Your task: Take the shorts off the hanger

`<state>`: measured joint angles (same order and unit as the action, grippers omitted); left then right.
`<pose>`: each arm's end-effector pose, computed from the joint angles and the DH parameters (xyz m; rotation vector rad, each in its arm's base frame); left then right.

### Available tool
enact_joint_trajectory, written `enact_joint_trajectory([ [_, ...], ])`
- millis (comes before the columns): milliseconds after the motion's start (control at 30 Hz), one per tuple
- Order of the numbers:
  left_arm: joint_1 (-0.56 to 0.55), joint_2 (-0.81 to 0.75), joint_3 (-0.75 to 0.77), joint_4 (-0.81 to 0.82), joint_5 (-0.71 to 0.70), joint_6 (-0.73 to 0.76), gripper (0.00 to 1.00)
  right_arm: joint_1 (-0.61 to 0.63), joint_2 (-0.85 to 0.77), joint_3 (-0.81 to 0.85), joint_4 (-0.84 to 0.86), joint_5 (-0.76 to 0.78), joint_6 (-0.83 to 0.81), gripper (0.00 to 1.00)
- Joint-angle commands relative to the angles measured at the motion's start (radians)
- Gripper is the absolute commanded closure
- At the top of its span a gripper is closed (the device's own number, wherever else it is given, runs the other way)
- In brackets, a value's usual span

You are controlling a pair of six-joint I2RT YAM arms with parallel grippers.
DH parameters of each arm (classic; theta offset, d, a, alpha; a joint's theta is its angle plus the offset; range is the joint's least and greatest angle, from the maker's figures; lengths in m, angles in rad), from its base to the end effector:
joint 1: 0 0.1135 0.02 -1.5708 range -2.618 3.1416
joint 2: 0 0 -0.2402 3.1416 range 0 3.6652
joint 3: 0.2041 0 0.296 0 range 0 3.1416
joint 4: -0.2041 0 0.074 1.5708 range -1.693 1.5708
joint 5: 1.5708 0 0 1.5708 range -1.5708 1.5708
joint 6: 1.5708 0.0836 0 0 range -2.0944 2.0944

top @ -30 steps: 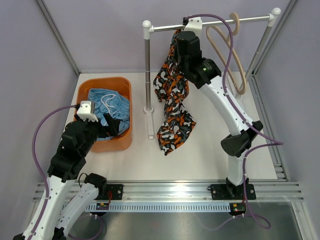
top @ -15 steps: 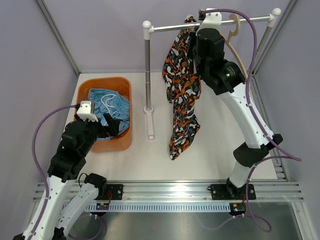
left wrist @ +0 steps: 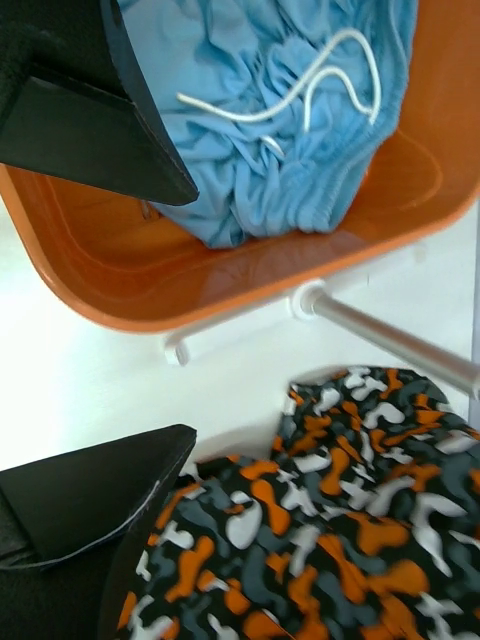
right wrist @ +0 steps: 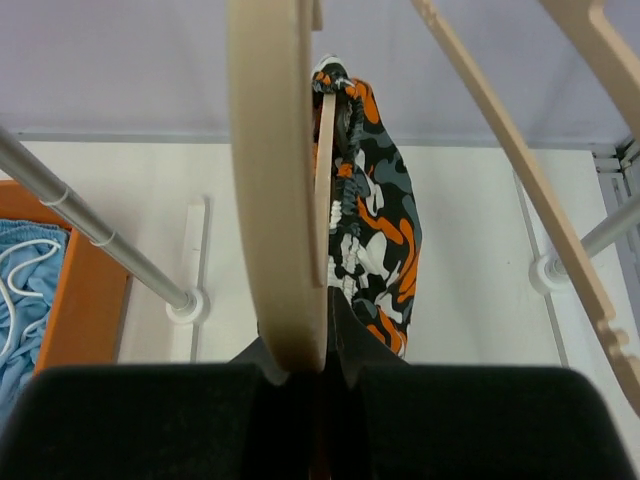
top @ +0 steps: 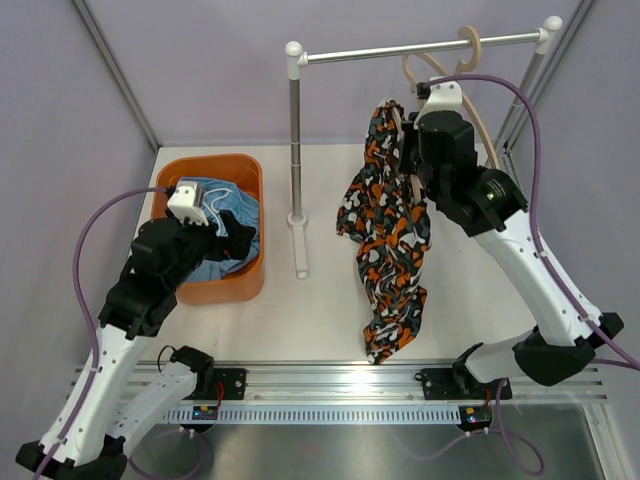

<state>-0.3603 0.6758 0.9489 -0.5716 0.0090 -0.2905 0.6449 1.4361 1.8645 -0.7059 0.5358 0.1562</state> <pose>0.2301 -0.0875 0.3534 0.0724 1.8932 -0.4554 0.3188 0.1864 0.4865 -0.0724 1.8077 0.0737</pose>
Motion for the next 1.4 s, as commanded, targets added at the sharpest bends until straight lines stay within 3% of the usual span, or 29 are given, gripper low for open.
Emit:
enact_joint_trajectory([
  [0, -0.089, 0.048, 0.105, 0.095, 0.046, -0.041, 0.05, 0.008, -0.124, -0.106, 0.005, -0.048, 0.055, 1.0],
  [200, -0.435, 0.204, 0.189, 0.188, -0.228, -0.094, 0.05, 0.05, -0.287, -0.299, 0.002, -0.101, 0.137, 1.0],
  [400, -0.609, 0.433, 0.301, 0.33, -0.323, -0.116, 0.05, 0.105, -0.362, -0.37, -0.053, -0.137, 0.196, 1.0],
  [600, -0.67, 0.649, 0.453, 0.427, -0.377, -0.148, 0.04, 0.151, -0.417, -0.435, -0.063, -0.145, 0.232, 1.0],
  [833, -0.675, 0.79, 0.559, 0.438, -0.406, -0.159, 0.03, 0.174, -0.44, -0.433, -0.086, -0.132, 0.249, 1.0],
  [1367, -0.675, 0.855, 0.521, 0.423, -0.416, -0.18, 0.03, 0.179, -0.457, -0.384, -0.104, -0.126, 0.246, 1.0],
])
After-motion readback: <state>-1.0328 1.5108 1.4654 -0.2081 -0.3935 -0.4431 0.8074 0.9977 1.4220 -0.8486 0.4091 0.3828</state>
